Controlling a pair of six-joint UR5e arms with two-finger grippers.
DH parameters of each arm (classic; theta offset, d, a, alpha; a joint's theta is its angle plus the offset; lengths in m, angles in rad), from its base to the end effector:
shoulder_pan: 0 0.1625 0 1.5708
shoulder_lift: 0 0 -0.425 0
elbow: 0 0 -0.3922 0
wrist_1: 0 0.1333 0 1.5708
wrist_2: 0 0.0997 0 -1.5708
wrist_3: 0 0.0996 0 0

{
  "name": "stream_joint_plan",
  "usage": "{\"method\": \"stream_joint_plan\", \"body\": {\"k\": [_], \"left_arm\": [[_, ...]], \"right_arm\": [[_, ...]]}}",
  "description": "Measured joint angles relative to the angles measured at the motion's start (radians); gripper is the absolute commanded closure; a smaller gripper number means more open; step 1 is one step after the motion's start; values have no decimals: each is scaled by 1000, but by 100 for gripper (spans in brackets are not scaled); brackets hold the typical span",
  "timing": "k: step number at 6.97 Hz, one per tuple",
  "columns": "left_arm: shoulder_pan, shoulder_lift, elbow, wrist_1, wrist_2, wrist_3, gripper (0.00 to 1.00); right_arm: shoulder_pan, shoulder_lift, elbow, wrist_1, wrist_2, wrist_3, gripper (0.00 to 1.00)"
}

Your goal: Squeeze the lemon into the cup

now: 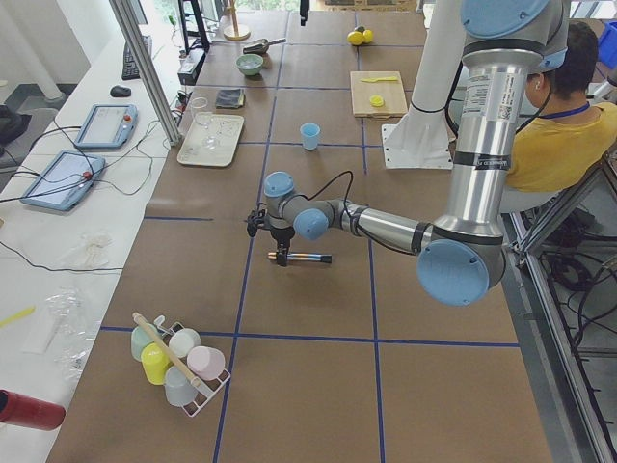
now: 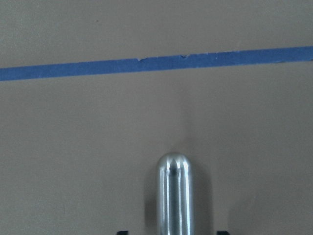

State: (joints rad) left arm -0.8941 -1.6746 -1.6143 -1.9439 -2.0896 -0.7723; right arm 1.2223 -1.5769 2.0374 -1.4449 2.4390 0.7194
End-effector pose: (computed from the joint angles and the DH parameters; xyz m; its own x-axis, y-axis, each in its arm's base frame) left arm 0.2862 -0.4903 0.5531 0.7535 0.0552 -0.6551 -0.0245 0.9981 0.0560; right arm -0.1058 -0.4589 0.4116 0.5358 0.0513 0.8428 -0.0912 0.9958 -0.0026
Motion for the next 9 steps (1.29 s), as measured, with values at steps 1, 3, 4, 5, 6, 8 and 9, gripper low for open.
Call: {"method": "stream_joint_plan", "body": {"k": [1,3,4,5,6,8,9], "left_arm": [[-4,2,-28,-1,-1,4,0],[-91,5,-116,1,-38,75,0],[-199,17,-135,7,-107,192,0],[-316,50,-144,15,-172,327,0],[-419,95,-145,20,-202,469,0],[-577,156,-97,54,-215,743,0],[-619,163,-72,111,-216,826,0]], "right_arm": [[0,-1,-1,-1,-1,-1,0],[2,-14,-11,-8,-12,-14,0],[6,-23,-22,-11,-15,-33,0],[17,-32,-42,-19,-16,-80,0],[41,-42,-63,-46,-17,-159,0],[116,-56,-87,-167,-17,-375,0],[148,-63,-98,-225,-19,-473,0]]}}
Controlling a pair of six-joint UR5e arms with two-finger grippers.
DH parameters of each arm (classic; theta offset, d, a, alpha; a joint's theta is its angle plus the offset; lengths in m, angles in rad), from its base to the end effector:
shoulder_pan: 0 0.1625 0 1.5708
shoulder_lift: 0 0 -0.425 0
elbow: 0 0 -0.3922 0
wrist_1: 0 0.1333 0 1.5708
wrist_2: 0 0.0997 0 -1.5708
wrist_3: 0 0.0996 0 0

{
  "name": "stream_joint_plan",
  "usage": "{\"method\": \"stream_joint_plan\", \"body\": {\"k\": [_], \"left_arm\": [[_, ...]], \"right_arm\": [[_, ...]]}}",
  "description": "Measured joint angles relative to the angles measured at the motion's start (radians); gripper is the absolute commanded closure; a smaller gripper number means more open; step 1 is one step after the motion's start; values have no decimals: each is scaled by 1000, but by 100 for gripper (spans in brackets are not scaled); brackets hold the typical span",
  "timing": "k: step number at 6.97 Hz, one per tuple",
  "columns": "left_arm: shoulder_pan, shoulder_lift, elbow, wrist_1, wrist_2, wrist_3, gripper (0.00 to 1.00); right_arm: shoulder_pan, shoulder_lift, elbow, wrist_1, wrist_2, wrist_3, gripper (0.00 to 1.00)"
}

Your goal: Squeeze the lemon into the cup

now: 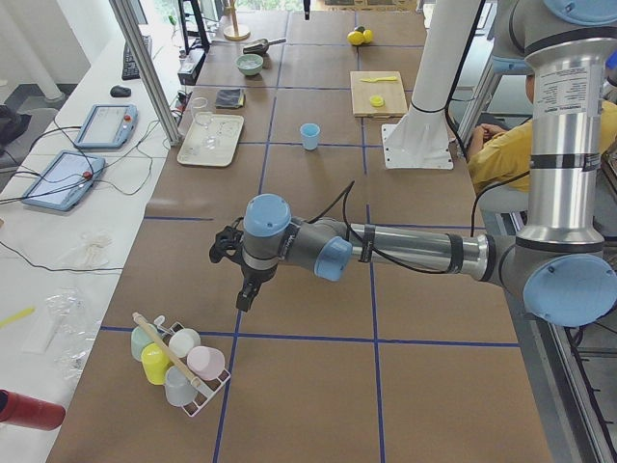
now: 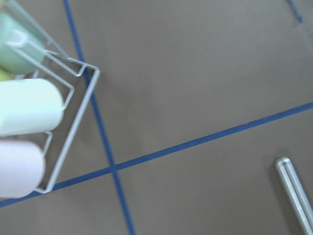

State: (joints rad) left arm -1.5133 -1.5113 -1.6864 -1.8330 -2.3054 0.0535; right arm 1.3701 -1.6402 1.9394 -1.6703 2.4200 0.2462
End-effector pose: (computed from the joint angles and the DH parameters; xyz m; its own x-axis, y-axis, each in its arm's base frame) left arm -0.0386 -0.4872 0.6038 0.7249 0.3024 -0.6190 -0.0935 0.9334 0.3466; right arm -0.0336 -0.4586 0.5156 0.6466 -0.0352 0.7620 0.0390 0.9992 0.0131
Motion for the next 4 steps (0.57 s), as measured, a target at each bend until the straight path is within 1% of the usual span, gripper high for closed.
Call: {"method": "stream_joint_plan", "body": {"k": [2,4], "left_arm": [[-36,-7,5,159,-2,58,0],[-61,-48,1,321,-12,66,0]], "right_arm": [[39,-13,-58,-41,-17,-151,0],[50,-23,-108,-40,-28,-209,0]]}}
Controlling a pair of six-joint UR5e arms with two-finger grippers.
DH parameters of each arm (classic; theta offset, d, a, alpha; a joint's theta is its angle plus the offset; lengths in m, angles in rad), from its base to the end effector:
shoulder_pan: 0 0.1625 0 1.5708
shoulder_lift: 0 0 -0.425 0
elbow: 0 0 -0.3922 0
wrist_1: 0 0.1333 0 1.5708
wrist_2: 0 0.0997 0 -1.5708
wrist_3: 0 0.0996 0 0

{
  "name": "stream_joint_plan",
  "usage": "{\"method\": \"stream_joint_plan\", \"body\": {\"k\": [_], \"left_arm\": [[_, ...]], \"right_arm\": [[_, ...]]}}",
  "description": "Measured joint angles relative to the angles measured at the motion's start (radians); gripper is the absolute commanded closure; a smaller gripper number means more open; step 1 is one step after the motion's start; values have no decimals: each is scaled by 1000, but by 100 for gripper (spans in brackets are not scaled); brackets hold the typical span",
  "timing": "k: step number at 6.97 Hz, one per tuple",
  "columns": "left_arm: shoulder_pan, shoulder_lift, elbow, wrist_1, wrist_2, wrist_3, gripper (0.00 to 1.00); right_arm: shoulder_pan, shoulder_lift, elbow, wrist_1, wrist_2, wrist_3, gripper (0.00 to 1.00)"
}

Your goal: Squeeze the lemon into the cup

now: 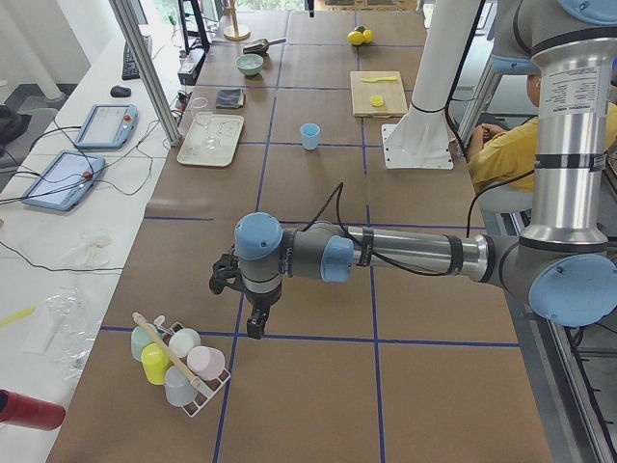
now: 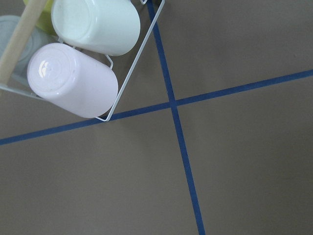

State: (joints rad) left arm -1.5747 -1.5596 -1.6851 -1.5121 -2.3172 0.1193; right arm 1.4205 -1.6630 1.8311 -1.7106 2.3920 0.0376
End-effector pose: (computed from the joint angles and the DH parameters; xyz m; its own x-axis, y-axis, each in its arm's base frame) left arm -0.0676 -0.4879 0.6157 0.7295 0.1460 -0.6682 -0.0835 0.9887 0.1248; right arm -0.0075 -0.4531 0.5851 0.6757 -0.0853 0.7322 0.1244 0.9922 0.0008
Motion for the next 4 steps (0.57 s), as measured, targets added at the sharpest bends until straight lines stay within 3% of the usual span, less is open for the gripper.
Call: {"method": "stream_joint_plan", "body": {"k": [2,4], "left_arm": [[-7,-23,-8,102,-1,1,0],[-6,-21,-11,116,-4,-2,0]], "right_arm": [[1,-5,-16,1,0,-3,0],[1,2,-18,2,-1,4,0]]}}
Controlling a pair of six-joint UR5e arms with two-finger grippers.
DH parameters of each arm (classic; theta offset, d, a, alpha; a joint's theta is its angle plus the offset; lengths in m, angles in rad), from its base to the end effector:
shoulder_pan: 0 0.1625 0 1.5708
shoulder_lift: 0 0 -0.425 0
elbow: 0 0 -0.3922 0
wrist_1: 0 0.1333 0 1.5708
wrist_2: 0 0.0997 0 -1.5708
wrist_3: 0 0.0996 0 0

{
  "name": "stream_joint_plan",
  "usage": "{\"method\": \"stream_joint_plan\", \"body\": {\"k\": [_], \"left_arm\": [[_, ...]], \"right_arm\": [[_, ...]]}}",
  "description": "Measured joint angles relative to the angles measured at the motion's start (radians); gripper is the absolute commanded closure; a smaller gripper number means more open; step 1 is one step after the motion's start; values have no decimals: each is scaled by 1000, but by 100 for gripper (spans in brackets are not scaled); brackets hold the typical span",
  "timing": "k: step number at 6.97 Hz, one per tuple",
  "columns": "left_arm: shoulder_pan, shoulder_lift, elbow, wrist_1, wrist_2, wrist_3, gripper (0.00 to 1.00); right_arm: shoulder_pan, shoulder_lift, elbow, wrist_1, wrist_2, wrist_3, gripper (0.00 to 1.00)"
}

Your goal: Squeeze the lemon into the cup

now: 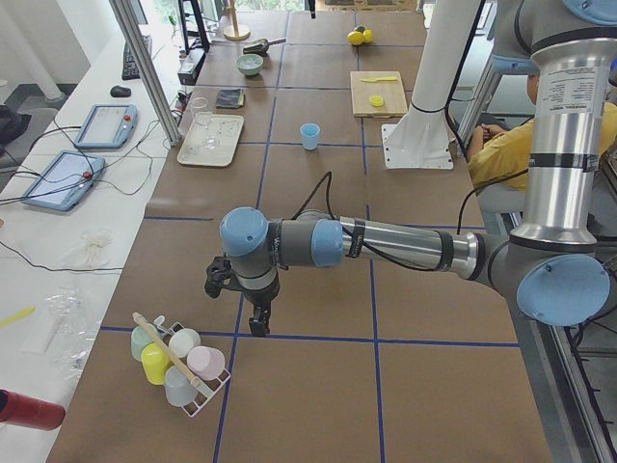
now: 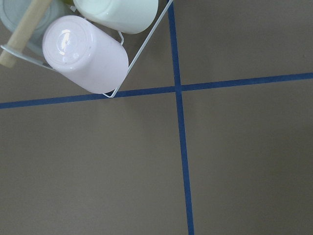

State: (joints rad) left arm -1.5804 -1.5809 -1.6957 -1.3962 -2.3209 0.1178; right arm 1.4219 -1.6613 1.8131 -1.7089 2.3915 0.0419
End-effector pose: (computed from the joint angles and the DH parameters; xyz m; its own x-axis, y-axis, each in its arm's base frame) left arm -0.0701 -0.4890 0.6114 0.7274 0.0837 -0.6811 -0.0764 0.9962 0.0408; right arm -0.0070 -0.4539 0.5930 0.6783 -0.0695 0.7315 0.1200 0.9926 -0.0170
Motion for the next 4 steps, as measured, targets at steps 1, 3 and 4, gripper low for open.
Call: {"method": "stream_joint_plan", "body": {"k": [1,3,4], "left_arm": [[1,1,0,0,-2,0,0],[6,-2,-2,-9,-2,0,0],[7,-3,-3,-24,-2,1,0]], "right_arm": [[0,2,2,0,0,2,0],[-1,3,4,0,1,4,0],[-1,3,4,0,2,4,0]]}}
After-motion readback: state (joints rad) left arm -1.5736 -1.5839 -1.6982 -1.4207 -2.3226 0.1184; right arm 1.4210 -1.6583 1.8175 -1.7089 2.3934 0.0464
